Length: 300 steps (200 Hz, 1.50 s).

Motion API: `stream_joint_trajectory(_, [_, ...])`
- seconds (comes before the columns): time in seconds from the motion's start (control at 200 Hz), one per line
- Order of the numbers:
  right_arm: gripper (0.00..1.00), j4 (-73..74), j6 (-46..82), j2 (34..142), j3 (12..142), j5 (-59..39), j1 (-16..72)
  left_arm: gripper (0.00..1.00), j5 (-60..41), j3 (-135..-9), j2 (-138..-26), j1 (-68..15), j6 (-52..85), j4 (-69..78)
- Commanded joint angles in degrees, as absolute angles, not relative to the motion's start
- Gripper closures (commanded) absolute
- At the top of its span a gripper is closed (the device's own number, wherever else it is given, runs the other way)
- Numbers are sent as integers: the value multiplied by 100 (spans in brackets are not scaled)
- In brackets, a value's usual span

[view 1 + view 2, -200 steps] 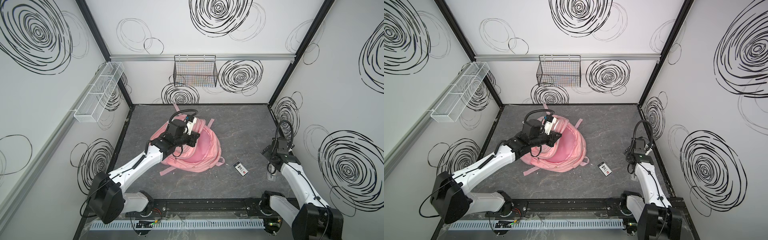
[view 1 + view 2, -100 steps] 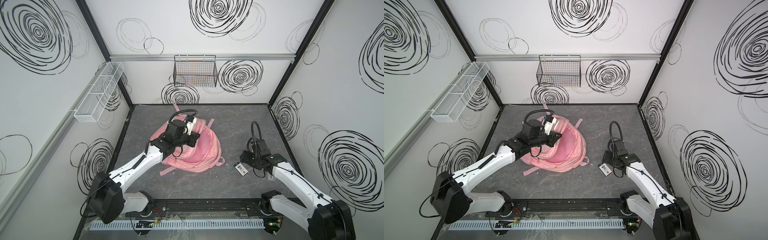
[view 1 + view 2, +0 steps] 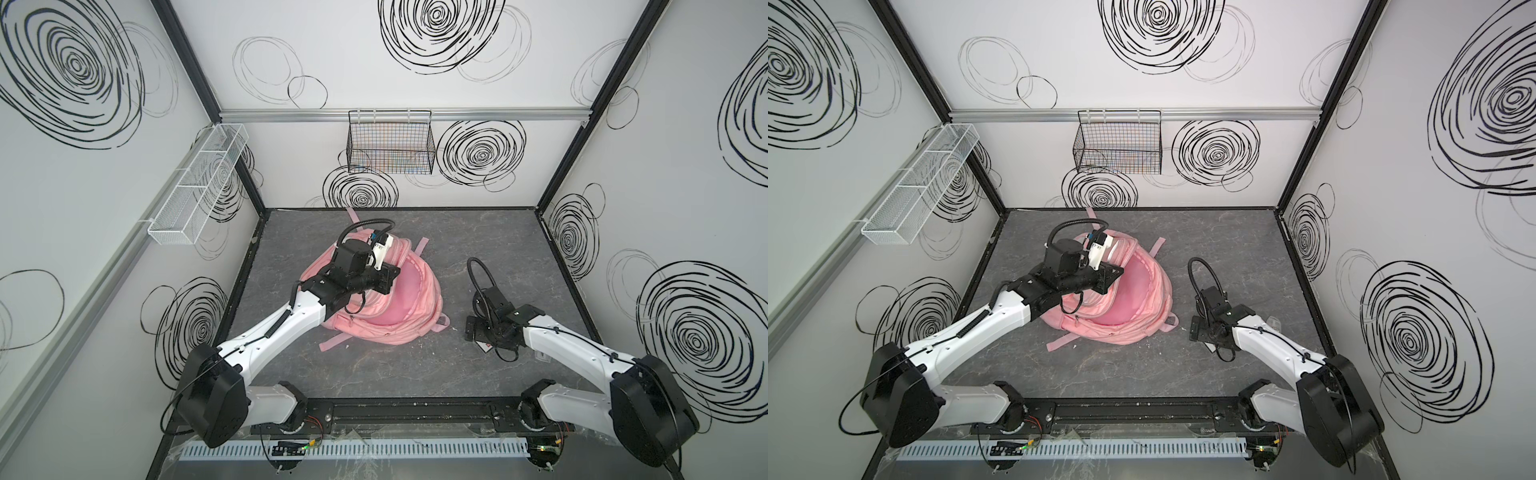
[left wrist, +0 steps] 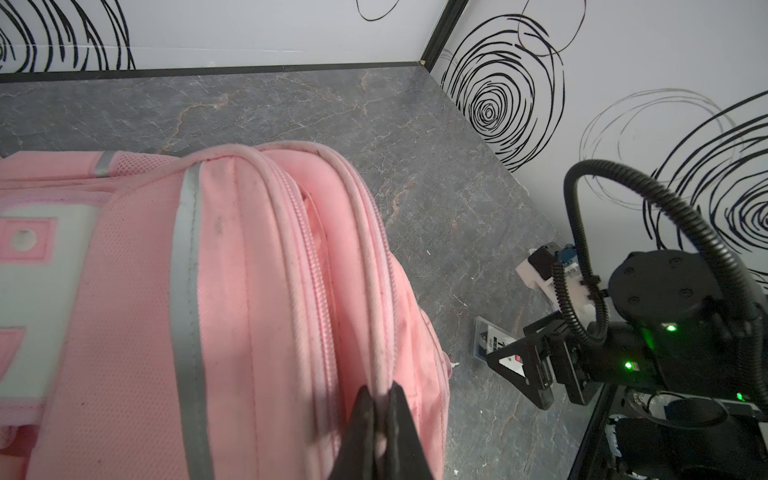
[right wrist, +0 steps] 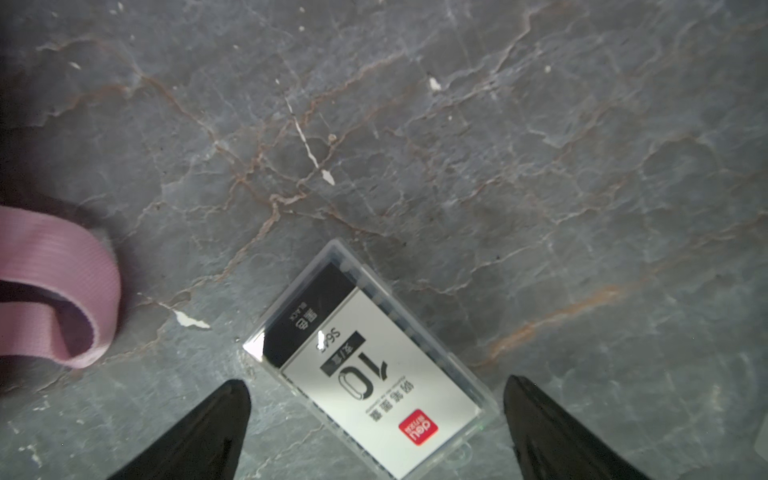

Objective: Pack the student bag
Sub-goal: 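Lower the right gripper onto the clear pen packet and grasp it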

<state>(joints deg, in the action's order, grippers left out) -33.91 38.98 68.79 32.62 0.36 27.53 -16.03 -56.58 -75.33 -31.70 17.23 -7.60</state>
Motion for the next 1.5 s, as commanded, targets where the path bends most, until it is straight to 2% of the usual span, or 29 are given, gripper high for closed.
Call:
stream_joint_trajectory(0.0, [0,-3304,3947,6997,3234,237,2912,100,-1600,-5669,-7504,-3103,1702,-368])
stream_joint_trajectory(0.355, [0,-3173,3966,7207,3168,82,3141,100,-1592,-5669,-7506,-3077,1705,-378])
stream_joint_trajectory(0.535, [3,-3173,4078,7079,3139,-100,3235,100,-1617,-5669,-7510,-3067,1721,-367])
stream_joint_trajectory(0.69, [10,-3057,4192,6970,3035,-271,3268,100,-1600,-5660,-7498,-3061,1718,-378])
stream_joint_trajectory(0.815, [21,-2919,4203,7010,2920,-290,3287,100,-1600,-5662,-7498,-3059,1714,-381])
stream_joint_trajectory(1.136, [22,-2909,4186,7320,2971,-70,3480,100,-1600,-5660,-7508,-3050,1715,-389])
stream_joint_trajectory(1.346, [35,-2831,4125,7503,2962,-124,3551,100,-1608,-5662,-7519,-3052,1719,-403])
stream_joint_trajectory(1.496, [39,-2812,4101,7508,3005,-133,3594,100,-1635,-5669,-7558,-3050,1733,-410])
